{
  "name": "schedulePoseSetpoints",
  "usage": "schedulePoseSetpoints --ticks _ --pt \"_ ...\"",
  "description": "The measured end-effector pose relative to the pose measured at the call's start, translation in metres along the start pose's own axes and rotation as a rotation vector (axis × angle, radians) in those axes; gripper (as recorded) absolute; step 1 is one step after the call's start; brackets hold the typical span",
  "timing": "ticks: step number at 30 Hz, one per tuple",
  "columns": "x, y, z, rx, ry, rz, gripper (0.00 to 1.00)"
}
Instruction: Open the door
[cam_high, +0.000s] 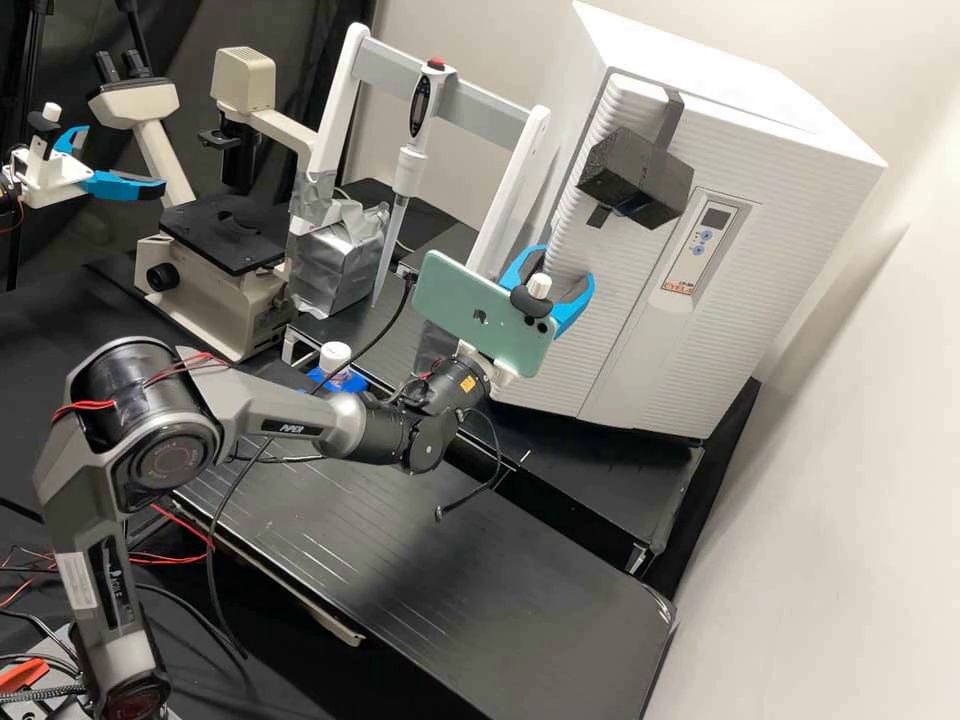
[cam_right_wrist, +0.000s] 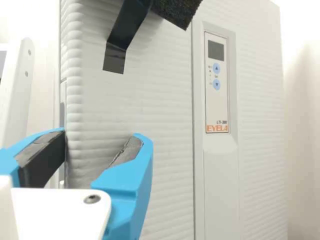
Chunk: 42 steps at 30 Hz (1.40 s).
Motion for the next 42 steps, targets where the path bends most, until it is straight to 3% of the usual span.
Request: schedulePoseSetpoints --ticks 3,10,23,33,34,38,42 --pt "-0.012 0.004 0.005 0.020 0.007 0.022 0.00" --pt "-0.045 0.015 0.022 0.026 -0.015 0.086 0.00" --pt "-0.082 0.036 0.053 0.106 -0.115 0.329 0.00" --pt "-0.093 0.035 0.061 0.059 -0.109 0.327 0.00" --pt "-0.097 0.034 0.061 0.053 -0.110 0.321 1.00" --pt "-0.124 0.032 0.060 0.059 -0.157 0.312 1.00" --pt "-0.147 0.028 0.043 0.029 -0.185 0.308 1.00"
